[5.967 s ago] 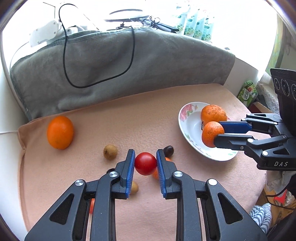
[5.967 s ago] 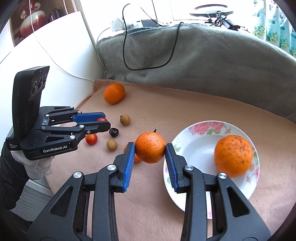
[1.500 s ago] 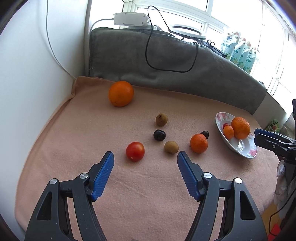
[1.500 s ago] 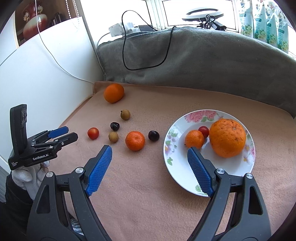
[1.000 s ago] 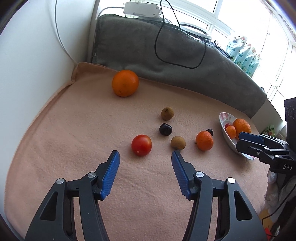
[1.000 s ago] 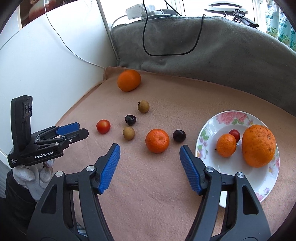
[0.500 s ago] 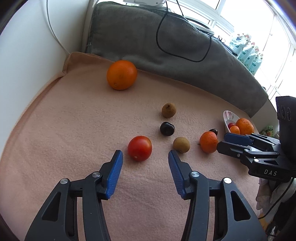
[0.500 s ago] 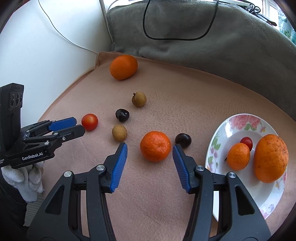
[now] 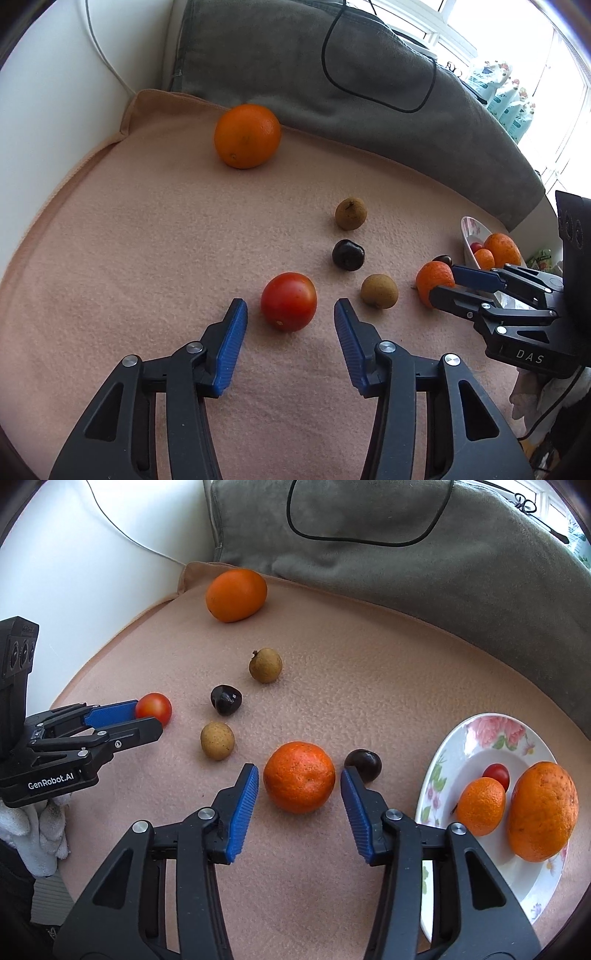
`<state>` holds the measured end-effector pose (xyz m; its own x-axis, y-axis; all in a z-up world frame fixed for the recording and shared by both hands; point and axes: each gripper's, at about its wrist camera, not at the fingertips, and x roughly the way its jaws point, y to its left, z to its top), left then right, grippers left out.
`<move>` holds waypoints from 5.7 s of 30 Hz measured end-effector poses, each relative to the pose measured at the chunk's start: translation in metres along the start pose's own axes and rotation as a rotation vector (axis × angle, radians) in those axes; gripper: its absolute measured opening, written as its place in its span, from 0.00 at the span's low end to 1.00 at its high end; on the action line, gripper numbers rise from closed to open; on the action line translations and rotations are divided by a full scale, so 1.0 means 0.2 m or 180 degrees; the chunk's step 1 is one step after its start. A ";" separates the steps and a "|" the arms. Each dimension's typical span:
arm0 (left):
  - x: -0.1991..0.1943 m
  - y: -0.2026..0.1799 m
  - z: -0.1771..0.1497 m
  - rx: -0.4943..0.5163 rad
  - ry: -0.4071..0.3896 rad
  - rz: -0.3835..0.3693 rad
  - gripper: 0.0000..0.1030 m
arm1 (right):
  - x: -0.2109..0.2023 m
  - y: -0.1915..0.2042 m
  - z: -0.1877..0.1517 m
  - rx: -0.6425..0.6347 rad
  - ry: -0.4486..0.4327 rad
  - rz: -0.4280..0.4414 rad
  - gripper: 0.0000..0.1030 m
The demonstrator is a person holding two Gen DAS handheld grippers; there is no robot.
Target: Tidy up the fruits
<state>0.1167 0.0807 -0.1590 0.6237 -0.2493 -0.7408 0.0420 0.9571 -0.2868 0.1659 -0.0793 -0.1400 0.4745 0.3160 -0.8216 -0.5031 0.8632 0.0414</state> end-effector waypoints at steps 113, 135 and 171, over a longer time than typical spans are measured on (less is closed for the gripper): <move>0.09 -1.06 0.04 0.0869 0.0147 -0.0829 0.53 | -0.63 -0.82 -0.55 0.1316 -0.0715 -0.0298 0.63; -0.03 -0.99 0.04 0.0882 -0.0096 -0.0371 0.69 | -0.70 -0.77 -0.52 0.1386 -0.0797 -0.0188 0.76; -0.23 -0.31 0.01 0.0228 -0.0284 0.0060 0.69 | -0.60 -0.33 -0.23 0.0763 -0.0808 0.0207 0.77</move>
<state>0.0868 0.0332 -0.1054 0.6918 -0.2200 -0.6878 0.0831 0.9704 -0.2268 0.1090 -0.1925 -0.0699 0.6265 0.4351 -0.6466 -0.3686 0.8964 0.2460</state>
